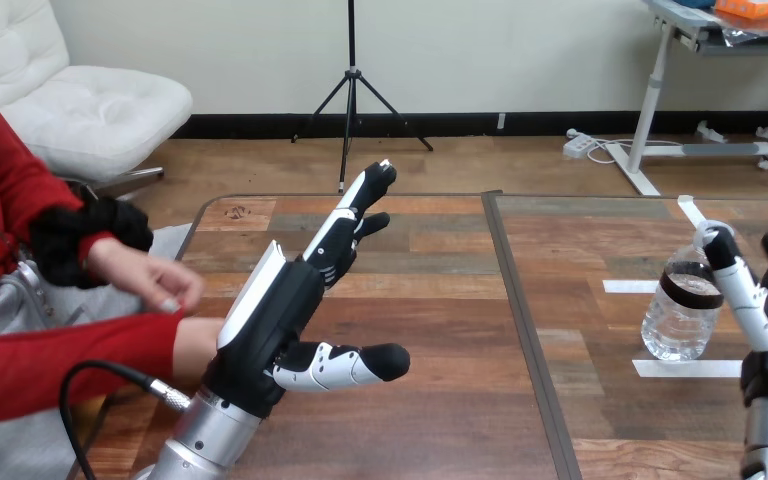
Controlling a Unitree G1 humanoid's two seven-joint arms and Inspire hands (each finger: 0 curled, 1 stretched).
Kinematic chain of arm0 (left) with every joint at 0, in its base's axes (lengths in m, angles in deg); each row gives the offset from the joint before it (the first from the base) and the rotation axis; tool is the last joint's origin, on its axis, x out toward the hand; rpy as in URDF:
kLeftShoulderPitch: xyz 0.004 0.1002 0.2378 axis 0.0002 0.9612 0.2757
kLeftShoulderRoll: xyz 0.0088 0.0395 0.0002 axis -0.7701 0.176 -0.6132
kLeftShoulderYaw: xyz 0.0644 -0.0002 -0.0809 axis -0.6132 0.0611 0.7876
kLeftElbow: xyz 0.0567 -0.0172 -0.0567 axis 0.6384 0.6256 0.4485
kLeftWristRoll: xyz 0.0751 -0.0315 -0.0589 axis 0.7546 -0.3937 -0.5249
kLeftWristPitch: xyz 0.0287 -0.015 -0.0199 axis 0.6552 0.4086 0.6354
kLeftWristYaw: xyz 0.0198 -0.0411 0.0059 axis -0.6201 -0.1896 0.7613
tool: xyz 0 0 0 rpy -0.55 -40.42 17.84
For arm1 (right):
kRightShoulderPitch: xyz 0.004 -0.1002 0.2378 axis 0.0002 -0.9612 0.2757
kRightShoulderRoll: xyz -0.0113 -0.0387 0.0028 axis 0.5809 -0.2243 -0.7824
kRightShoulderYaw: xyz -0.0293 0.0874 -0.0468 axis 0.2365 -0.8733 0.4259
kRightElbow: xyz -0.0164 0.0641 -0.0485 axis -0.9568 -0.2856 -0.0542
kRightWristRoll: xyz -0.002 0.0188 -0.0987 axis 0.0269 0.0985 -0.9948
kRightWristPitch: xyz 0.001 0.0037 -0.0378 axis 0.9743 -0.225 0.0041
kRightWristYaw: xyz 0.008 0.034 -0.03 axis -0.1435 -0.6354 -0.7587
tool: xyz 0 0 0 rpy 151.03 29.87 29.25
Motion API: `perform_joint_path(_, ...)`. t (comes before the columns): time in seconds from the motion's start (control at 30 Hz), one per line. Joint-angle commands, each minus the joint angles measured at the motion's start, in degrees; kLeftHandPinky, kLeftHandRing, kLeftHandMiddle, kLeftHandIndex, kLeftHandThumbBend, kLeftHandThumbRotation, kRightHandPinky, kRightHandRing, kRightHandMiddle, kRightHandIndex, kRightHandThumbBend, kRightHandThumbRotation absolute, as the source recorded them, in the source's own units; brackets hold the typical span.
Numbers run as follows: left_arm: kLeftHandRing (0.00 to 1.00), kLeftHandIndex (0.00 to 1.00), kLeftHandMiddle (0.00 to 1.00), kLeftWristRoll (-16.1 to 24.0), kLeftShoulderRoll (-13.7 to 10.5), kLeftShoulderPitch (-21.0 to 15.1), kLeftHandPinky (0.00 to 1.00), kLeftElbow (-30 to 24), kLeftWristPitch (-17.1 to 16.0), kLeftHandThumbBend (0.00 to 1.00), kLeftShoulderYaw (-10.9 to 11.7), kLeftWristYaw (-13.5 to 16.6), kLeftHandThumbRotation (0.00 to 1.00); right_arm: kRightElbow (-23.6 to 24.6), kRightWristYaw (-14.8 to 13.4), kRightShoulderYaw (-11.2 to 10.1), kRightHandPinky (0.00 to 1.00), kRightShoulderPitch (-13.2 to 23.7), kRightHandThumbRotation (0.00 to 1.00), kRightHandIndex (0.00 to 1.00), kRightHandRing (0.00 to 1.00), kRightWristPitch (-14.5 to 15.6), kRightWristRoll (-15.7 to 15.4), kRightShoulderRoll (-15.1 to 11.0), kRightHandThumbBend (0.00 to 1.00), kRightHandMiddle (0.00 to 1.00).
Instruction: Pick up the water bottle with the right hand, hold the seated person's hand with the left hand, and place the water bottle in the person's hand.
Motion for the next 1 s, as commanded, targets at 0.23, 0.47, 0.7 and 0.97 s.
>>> perform_joint_path(0.23,0.98,0.97,1.00,-1.03,-0.52,-1.07,0.90,-3.59,0.14,1.00,1.14,-0.08,0.70,-6.32,0.06,-0.19,1.00,6.55,0.61,1.00,1.00,2.75,0.07,-2.11,1.00,1.00)
perform_joint_path(0.47,0.98,0.97,1.00,-2.86,-0.52,-0.62,0.90,-4.33,0.88,1.00,0.97,-1.24,0.69,-9.22,-1.13,0.45,1.00,7.22,0.63,1.00,1.00,3.97,-1.42,-2.98,1.00,1.00)
perform_joint_path(0.7,0.98,0.97,1.00,-3.47,-0.68,-0.23,0.90,-4.97,1.10,1.00,1.19,-1.97,0.68,-10.85,-1.91,0.93,1.00,7.71,0.64,1.00,1.00,5.28,-2.20,-3.28,1.00,1.00)
perform_joint_path(0.97,0.98,0.98,1.00,-3.64,-0.75,0.35,0.90,-6.20,1.59,1.00,1.51,-2.40,0.70,-12.19,-2.74,1.46,1.00,8.02,0.62,1.00,1.00,6.24,-2.84,-3.39,1.00,1.00)
